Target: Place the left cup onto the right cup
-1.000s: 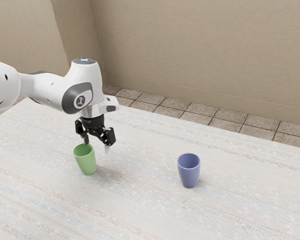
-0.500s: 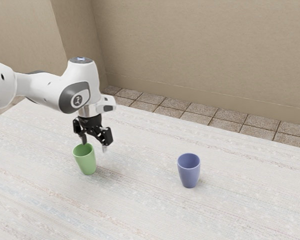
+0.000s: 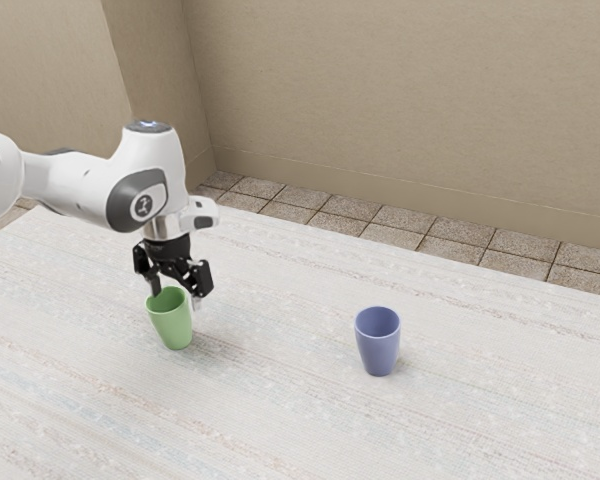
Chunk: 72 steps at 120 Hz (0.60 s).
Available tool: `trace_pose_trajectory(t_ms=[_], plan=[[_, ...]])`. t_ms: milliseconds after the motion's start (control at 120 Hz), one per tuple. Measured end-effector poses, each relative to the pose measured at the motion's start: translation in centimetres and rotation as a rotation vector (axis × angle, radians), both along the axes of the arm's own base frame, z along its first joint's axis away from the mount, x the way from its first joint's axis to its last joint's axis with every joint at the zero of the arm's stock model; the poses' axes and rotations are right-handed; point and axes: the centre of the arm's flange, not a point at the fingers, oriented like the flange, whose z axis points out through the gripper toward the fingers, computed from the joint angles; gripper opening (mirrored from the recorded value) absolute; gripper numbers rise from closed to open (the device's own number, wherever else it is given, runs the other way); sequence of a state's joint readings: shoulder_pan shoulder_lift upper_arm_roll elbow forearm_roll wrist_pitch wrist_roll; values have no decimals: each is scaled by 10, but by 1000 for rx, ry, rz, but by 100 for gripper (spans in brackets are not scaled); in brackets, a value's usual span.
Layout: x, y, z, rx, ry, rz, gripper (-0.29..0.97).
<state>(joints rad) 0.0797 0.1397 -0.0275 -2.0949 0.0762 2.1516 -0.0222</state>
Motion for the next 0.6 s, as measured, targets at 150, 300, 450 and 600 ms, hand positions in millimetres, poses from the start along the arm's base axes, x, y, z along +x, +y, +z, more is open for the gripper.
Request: trace_pose_trajectory(t_ms=[150, 300, 450, 600], plan=[[1, -1, -9, -9, 11, 3, 68], [2, -1, -13, -11, 14, 4, 68], [3, -2, -16, -12, 15, 2, 68], [4, -1, -22, -13, 15, 2, 68]])
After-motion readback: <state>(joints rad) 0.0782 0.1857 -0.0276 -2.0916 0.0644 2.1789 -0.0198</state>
